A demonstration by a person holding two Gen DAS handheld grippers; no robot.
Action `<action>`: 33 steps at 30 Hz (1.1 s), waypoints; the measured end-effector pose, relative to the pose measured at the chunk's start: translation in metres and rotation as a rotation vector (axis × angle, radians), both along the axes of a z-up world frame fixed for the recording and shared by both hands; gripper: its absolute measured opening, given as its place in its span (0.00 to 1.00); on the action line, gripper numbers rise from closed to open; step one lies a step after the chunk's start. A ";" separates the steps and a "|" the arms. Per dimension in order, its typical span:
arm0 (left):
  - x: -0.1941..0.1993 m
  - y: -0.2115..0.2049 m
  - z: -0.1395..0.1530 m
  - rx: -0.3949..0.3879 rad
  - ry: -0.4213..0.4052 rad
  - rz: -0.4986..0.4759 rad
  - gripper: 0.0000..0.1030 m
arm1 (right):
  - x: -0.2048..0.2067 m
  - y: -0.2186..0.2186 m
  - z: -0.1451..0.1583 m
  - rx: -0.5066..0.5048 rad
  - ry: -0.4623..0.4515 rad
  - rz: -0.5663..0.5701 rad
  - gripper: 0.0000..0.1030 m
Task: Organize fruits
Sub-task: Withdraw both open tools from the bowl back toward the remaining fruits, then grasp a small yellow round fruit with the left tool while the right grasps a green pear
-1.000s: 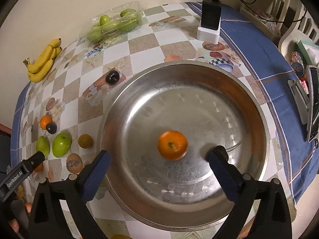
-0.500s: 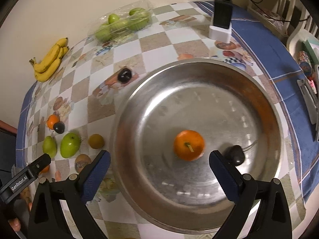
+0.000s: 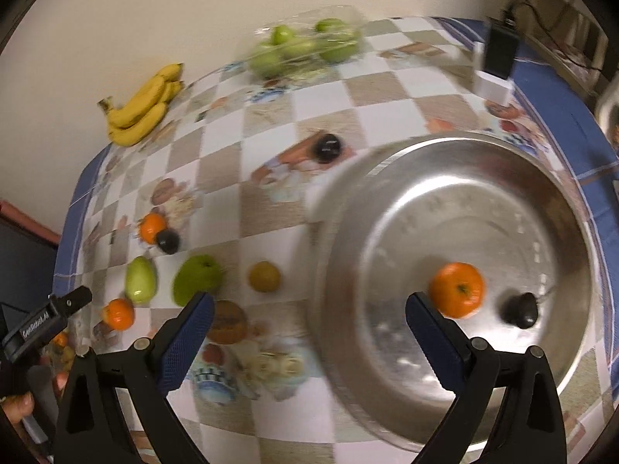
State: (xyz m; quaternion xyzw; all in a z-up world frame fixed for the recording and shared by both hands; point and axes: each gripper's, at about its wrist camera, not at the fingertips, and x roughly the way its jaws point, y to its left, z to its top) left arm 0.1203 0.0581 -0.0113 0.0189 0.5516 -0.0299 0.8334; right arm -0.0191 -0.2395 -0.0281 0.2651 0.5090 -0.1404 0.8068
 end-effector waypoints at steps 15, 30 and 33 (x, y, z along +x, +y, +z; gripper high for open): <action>0.016 0.051 -0.017 -0.027 0.052 0.104 1.00 | 0.051 0.084 -0.001 0.025 -0.035 0.230 0.96; 0.027 0.054 -0.045 -0.176 0.155 0.114 0.80 | 0.097 0.140 -0.008 0.056 -0.061 0.287 0.77; 0.028 0.050 -0.052 -0.208 0.182 0.110 0.73 | 0.106 0.144 -0.015 0.054 -0.045 0.299 0.68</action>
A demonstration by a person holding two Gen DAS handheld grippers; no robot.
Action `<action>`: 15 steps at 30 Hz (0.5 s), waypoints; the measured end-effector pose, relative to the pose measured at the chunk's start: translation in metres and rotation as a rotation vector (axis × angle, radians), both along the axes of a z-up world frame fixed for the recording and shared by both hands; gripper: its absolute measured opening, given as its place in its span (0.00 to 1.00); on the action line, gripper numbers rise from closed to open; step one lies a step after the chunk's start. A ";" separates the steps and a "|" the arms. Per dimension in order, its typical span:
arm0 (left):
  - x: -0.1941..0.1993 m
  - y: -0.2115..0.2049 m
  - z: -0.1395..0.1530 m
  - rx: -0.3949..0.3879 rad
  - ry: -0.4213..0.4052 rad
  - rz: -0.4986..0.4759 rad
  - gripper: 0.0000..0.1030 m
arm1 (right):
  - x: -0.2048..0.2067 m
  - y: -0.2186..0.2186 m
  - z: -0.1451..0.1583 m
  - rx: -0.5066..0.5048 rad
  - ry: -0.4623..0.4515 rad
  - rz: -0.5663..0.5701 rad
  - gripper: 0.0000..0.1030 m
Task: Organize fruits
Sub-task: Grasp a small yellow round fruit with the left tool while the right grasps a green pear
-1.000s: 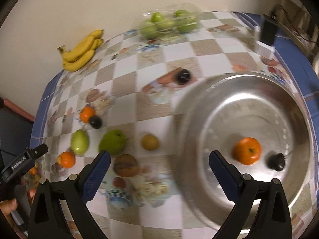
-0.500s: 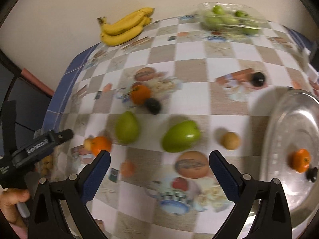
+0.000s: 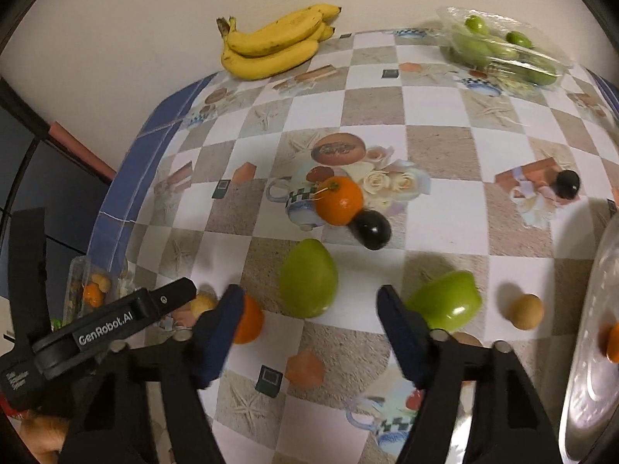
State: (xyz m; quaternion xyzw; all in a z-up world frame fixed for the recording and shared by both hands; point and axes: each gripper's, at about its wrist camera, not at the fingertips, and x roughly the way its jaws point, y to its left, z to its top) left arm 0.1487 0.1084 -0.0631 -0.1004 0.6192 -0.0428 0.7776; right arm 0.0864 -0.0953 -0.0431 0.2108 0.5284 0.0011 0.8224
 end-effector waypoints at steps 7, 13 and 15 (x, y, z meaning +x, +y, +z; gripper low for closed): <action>0.005 -0.006 -0.013 -0.034 0.038 0.008 0.56 | 0.012 0.005 -0.015 0.003 0.032 0.013 0.53; 0.006 -0.005 -0.017 -0.064 0.049 0.024 0.37 | 0.017 0.007 -0.020 0.018 0.041 0.018 0.45; 0.006 -0.006 -0.019 -0.068 0.053 0.020 0.32 | 0.018 0.007 -0.021 0.014 0.044 0.019 0.41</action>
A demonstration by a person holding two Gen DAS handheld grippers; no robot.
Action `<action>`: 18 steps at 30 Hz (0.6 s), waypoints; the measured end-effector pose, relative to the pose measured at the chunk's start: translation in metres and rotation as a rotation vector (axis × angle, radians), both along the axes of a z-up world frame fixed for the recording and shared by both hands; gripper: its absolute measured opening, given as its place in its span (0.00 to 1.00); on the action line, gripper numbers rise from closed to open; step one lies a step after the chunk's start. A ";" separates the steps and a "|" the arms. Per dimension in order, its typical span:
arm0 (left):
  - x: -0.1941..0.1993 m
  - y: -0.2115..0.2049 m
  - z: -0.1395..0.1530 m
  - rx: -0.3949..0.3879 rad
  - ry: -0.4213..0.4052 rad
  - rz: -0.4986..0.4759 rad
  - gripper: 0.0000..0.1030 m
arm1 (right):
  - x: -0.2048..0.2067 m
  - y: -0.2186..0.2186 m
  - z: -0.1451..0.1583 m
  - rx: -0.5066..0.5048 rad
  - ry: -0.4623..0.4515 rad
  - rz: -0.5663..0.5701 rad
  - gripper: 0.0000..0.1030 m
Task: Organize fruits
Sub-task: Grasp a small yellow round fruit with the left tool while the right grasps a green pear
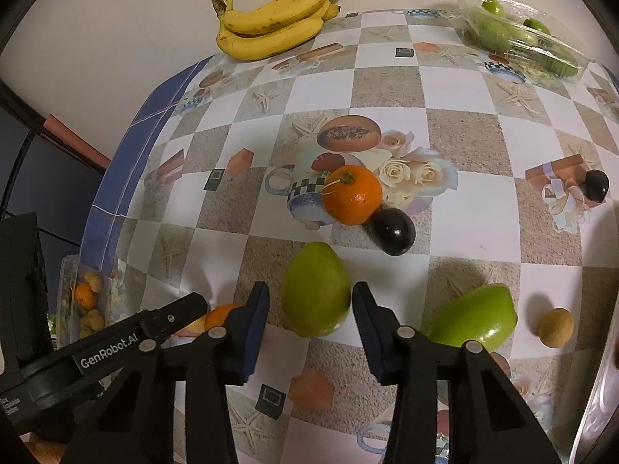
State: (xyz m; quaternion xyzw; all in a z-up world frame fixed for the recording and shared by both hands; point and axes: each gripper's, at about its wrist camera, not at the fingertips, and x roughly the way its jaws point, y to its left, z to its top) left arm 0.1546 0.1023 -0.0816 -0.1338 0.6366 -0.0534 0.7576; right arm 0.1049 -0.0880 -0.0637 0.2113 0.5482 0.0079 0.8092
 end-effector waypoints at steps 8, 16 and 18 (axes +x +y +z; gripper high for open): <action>-0.001 -0.002 0.002 0.002 -0.011 -0.006 0.26 | 0.002 0.003 -0.004 -0.001 0.010 0.010 0.39; -0.005 0.002 0.018 -0.002 -0.054 0.013 0.26 | -0.003 0.001 0.003 0.009 0.003 0.003 0.39; -0.006 0.002 0.025 0.002 -0.076 0.015 0.26 | -0.005 0.000 0.007 0.014 -0.004 0.000 0.39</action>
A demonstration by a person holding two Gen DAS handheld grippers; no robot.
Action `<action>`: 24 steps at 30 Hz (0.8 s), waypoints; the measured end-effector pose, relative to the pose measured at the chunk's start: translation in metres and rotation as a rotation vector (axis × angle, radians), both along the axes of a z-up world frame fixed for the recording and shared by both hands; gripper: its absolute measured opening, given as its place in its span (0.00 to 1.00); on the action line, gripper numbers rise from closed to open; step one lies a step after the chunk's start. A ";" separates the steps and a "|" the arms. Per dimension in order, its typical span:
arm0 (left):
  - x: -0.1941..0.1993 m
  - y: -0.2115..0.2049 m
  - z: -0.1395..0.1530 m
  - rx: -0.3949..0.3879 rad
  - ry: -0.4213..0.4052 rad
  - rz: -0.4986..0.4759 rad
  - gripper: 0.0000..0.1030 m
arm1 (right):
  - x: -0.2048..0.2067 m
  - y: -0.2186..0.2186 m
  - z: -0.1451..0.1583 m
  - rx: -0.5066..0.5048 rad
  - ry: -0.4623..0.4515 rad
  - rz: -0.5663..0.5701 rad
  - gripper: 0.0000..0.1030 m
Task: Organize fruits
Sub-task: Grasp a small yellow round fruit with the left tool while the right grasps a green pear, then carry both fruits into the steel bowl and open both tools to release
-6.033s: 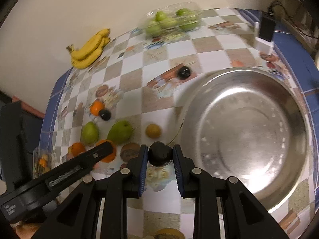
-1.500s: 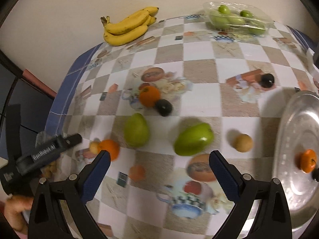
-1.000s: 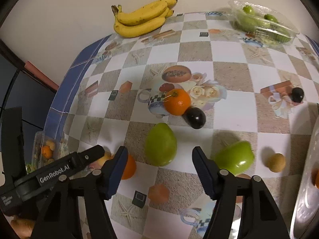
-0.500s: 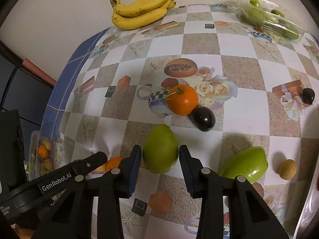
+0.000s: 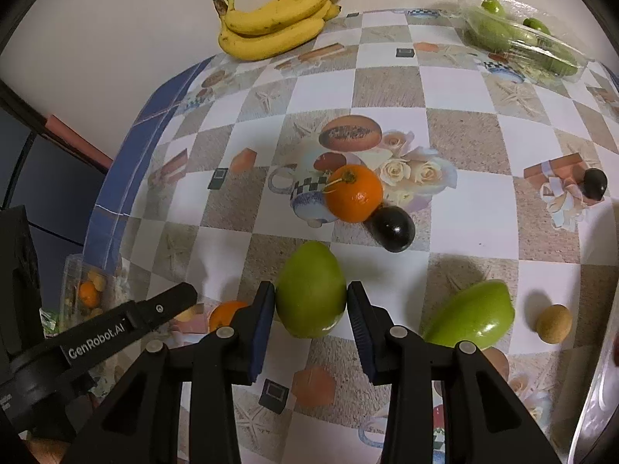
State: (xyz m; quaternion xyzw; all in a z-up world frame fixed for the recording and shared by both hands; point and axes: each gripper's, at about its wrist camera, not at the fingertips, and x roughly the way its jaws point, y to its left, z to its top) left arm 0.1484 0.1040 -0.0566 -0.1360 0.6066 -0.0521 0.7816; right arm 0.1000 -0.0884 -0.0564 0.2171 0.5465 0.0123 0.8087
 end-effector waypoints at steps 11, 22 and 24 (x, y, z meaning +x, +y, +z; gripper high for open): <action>-0.012 -0.012 0.028 0.009 -0.062 -0.021 0.26 | -0.022 -0.019 0.025 0.008 -0.022 -0.033 0.39; -0.022 -0.052 0.039 0.045 -0.089 -0.074 0.26 | -0.055 -0.056 0.042 -0.005 -0.026 -0.105 0.39; -0.025 -0.060 0.041 0.050 -0.094 -0.086 0.26 | -0.060 -0.068 0.044 -0.013 -0.024 -0.129 0.39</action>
